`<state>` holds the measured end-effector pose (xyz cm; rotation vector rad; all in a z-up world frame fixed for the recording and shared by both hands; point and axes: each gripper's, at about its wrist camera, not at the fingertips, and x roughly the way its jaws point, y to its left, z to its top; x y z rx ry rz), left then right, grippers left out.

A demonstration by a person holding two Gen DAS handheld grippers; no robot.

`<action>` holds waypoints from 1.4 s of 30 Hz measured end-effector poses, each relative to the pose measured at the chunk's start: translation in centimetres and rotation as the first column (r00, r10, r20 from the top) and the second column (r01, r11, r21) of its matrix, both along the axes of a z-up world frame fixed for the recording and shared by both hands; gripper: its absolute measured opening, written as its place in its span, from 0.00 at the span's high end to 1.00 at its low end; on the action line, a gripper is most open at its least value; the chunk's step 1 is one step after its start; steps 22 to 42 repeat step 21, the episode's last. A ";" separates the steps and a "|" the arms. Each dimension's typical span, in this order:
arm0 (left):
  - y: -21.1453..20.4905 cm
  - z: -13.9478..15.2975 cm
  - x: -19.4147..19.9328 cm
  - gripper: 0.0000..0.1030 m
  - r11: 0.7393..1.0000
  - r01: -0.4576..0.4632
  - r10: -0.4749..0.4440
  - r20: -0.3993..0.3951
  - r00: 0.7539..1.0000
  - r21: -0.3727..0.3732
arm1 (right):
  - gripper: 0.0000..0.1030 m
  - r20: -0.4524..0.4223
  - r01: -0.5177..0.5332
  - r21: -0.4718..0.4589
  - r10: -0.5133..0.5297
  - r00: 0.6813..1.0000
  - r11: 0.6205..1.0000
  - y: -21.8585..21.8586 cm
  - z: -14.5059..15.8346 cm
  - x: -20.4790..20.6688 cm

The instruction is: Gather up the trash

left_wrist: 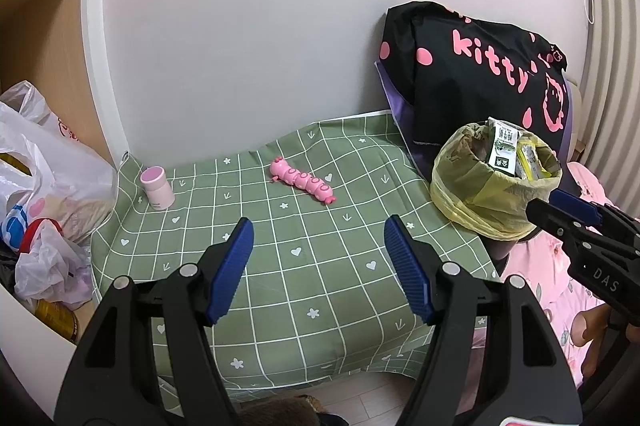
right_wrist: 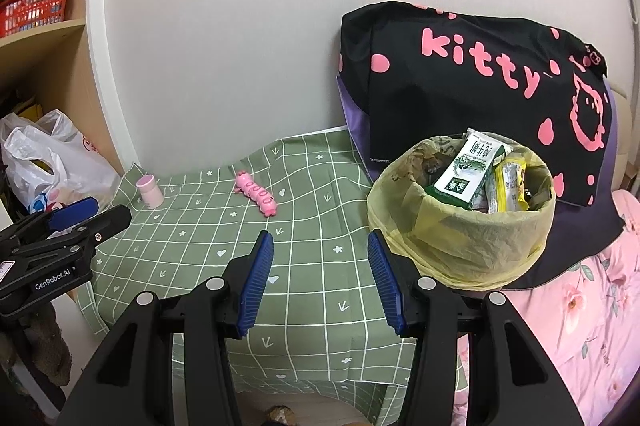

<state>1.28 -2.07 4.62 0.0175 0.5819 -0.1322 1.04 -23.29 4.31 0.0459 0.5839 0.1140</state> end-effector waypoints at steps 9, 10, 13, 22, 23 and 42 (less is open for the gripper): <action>0.4 -0.4 0.4 0.38 1.000 -0.012 0.012 -0.022 1.000 -0.014 | 0.55 0.007 -0.009 -0.005 0.009 1.000 1.000 0.4 0.0 0.1; 0.5 -0.5 0.5 0.38 1.000 -0.016 0.016 -0.022 1.000 -0.016 | 0.55 0.005 -0.010 -0.006 0.010 1.000 1.000 0.4 0.0 0.2; 0.8 -0.9 1.1 0.38 1.000 -0.019 0.019 -0.029 0.999 -0.024 | 0.55 -0.002 -0.019 -0.013 0.019 1.000 1.000 0.6 -0.3 0.7; 9.1 -8.7 10.1 0.37 0.955 -0.289 0.261 -0.260 0.930 -0.074 | 0.49 -0.153 -0.179 -0.014 0.175 0.973 0.984 4.7 -5.6 8.8; 9.1 -8.7 10.1 0.37 0.955 -0.289 0.261 -0.260 0.930 -0.074 | 0.49 -0.153 -0.179 -0.014 0.175 0.973 0.984 4.7 -5.6 8.8; 9.1 -8.7 10.1 0.37 0.955 -0.289 0.261 -0.260 0.930 -0.074 | 0.49 -0.153 -0.179 -0.014 0.175 0.973 0.984 4.7 -5.6 8.8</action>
